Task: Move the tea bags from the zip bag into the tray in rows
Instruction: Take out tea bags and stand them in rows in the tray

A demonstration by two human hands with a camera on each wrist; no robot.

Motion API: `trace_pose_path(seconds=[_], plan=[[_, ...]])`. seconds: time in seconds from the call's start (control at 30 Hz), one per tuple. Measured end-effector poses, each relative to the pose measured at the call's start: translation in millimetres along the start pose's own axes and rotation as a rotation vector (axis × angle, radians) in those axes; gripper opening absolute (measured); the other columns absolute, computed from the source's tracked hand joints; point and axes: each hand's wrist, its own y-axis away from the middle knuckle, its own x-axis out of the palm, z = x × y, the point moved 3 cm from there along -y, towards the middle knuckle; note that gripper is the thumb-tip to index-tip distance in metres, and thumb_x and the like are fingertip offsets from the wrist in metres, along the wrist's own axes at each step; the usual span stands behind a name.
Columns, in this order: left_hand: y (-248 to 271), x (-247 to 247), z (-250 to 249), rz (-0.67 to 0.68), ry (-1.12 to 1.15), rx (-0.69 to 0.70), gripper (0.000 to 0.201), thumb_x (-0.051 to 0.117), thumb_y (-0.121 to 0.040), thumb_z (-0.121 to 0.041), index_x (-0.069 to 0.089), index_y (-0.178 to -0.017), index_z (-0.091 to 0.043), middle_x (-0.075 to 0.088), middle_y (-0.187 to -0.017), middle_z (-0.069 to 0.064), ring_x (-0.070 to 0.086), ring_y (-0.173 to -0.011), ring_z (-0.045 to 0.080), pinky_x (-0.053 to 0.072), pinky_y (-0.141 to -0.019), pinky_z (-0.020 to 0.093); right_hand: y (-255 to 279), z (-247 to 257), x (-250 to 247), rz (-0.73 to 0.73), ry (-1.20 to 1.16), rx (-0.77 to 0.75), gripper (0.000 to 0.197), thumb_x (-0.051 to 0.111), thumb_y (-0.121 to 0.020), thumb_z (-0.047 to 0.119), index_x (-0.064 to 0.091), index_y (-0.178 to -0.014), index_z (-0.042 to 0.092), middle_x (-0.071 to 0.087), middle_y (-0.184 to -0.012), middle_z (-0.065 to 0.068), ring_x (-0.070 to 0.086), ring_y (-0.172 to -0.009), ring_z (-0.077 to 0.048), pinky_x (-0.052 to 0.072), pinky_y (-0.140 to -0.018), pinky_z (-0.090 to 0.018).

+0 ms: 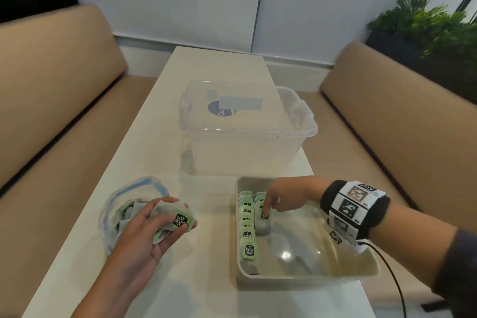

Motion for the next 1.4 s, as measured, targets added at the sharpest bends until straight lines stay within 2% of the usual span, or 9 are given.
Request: trace_pose_path(seconds=[0.23, 0.47, 0.53, 0.63, 0.73, 0.87, 1.03, 1.2, 1.4], plan=[[1, 4, 2, 0.009, 0.007, -0.011, 0.024, 0.046, -0.088, 0.010, 0.062, -0.100, -0.003, 0.062, -0.108, 0.019, 0.071, -0.081, 0.038, 0.059, -0.064, 0.024, -11, -3, 0, -0.031, 0.040, 0.024, 0.047, 0.045, -0.083, 0.002, 0.064, -0.121, 0.021, 0.063, -0.122, -0.004, 0.058, -0.109, -0.023, 0.046, -0.099, -0.036], [2, 29, 2, 0.041, 0.165, -0.061, 0.021, 0.044, -0.092, 0.006, 0.061, -0.103, 0.002, 0.069, -0.096, 0.018, 0.071, -0.082, 0.039, 0.059, -0.061, 0.026, -3, 2, -4, -0.104, 0.029, 0.011, 0.040, 0.051, -0.086, 0.012, 0.061, -0.124, 0.019, 0.061, -0.124, -0.006, 0.057, -0.112, -0.022, 0.045, -0.098, -0.033], [1, 36, 0, 0.049, 0.231, -0.092, 0.020, 0.044, -0.093, 0.001, 0.060, -0.105, 0.004, 0.071, -0.096, 0.019, 0.070, -0.085, 0.041, 0.059, -0.059, 0.027, 8, 11, -16, -0.252, -0.021, -0.048, 0.032, 0.056, -0.088, 0.018, 0.064, -0.118, 0.020, 0.062, -0.118, -0.003, 0.060, -0.104, -0.018, 0.047, -0.089, -0.026], [0, 46, 0, 0.071, 0.297, -0.120, 0.020, 0.045, -0.094, -0.001, 0.059, -0.106, 0.005, 0.071, -0.100, 0.021, 0.069, -0.090, 0.041, 0.060, -0.060, 0.028, 35, 42, -39, -0.501, -0.330, -0.229, 0.020, 0.062, -0.088, 0.028, 0.065, -0.107, 0.021, 0.065, -0.105, 0.004, 0.063, -0.089, -0.008, 0.048, -0.072, -0.011], [0, 55, 0, 0.087, 0.328, -0.106, 0.021, 0.045, -0.094, -0.002, 0.060, -0.107, 0.005, 0.070, -0.104, 0.022, 0.072, -0.086, 0.030, 0.059, -0.059, 0.028, 57, 77, -49, -0.556, -0.595, -0.312, 0.023, 0.071, -0.080, 0.034, 0.058, -0.094, 0.021, 0.066, -0.091, 0.002, 0.065, -0.079, -0.013, 0.051, -0.060, -0.016], [0, 60, 1, 0.109, 0.377, -0.090, 0.023, 0.044, -0.094, -0.003, 0.060, -0.110, 0.003, 0.070, -0.106, 0.021, 0.072, -0.085, 0.024, 0.060, -0.065, 0.030, 55, 91, -45, -0.652, -0.504, -0.258, 0.026, 0.076, -0.075, 0.034, 0.056, -0.088, 0.023, 0.061, -0.078, 0.007, 0.064, -0.077, -0.015, 0.045, -0.061, -0.014], [3, 60, 7, 0.118, 0.342, -0.080, 0.027, 0.048, -0.090, -0.004, 0.060, -0.114, -0.002, 0.066, -0.115, 0.022, 0.070, -0.094, 0.026, 0.059, -0.077, 0.035, 52, 93, -46, -0.629, -0.361, -0.197, 0.020, 0.071, -0.081, 0.029, 0.066, -0.088, 0.012, 0.067, -0.086, 0.001, 0.063, -0.081, -0.016, 0.048, -0.072, -0.027], [7, 58, 10, 0.149, 0.288, -0.058, 0.044, 0.060, -0.077, -0.012, 0.056, -0.121, -0.004, 0.067, -0.118, 0.017, 0.067, -0.102, 0.034, 0.054, -0.087, 0.036, 65, 97, -63, -0.670, -0.426, -0.257, 0.009, 0.070, -0.080, 0.018, 0.062, -0.081, 0.022, 0.063, -0.078, 0.006, 0.060, -0.071, -0.009, 0.049, -0.069, -0.021], [12, 61, 9, 0.205, 0.124, -0.029, 0.046, 0.068, -0.068, -0.011, 0.063, -0.113, -0.012, 0.068, -0.110, 0.009, 0.069, -0.097, 0.035, 0.058, -0.076, 0.026, 84, 106, -90, -0.704, -0.318, -0.357, 0.012, 0.066, -0.086, 0.015, 0.068, -0.098, 0.018, 0.066, -0.076, 0.010, 0.065, -0.068, -0.010, 0.052, -0.058, -0.016]])
